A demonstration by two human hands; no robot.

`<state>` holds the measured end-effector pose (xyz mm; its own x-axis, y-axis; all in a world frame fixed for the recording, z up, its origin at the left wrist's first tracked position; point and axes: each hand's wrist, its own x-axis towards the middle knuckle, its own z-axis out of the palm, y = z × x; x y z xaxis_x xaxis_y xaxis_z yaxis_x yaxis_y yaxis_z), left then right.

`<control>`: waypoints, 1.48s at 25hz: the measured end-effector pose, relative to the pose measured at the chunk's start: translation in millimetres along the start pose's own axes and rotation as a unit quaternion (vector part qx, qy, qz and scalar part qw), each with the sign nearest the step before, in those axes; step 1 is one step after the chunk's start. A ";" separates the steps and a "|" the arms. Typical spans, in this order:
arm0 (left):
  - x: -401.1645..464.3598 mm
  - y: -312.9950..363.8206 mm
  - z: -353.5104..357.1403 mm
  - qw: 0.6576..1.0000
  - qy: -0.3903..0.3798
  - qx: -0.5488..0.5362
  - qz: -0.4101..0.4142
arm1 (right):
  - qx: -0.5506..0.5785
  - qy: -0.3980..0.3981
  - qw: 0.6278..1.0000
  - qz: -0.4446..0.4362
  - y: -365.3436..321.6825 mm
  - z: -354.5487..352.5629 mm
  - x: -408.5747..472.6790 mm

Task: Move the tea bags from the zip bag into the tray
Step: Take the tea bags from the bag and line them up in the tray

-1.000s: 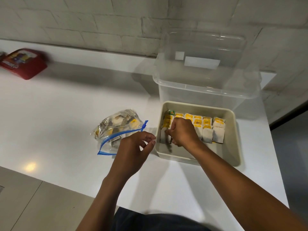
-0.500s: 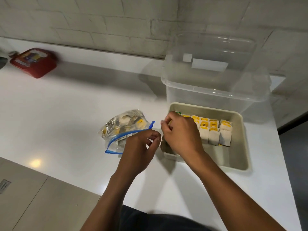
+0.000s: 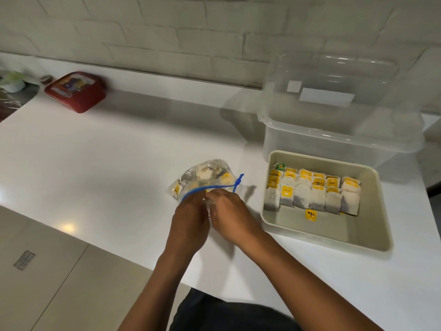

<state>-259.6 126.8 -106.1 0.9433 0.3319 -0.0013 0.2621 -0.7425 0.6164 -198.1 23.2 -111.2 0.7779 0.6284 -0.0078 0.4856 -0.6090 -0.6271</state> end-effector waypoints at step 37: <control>33.4 -45.5 -22.0 0.967 -0.058 -0.243 -0.060 | 0.366 0.061 0.889 0.269 -13.7 15.3 30.4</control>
<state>-244.5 184.4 -116.9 0.9362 0.3101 -0.1657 0.2704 -0.3337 0.9031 -187.2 58.1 -114.8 0.8787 0.2566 -0.4025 -0.3236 -0.2997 -0.8975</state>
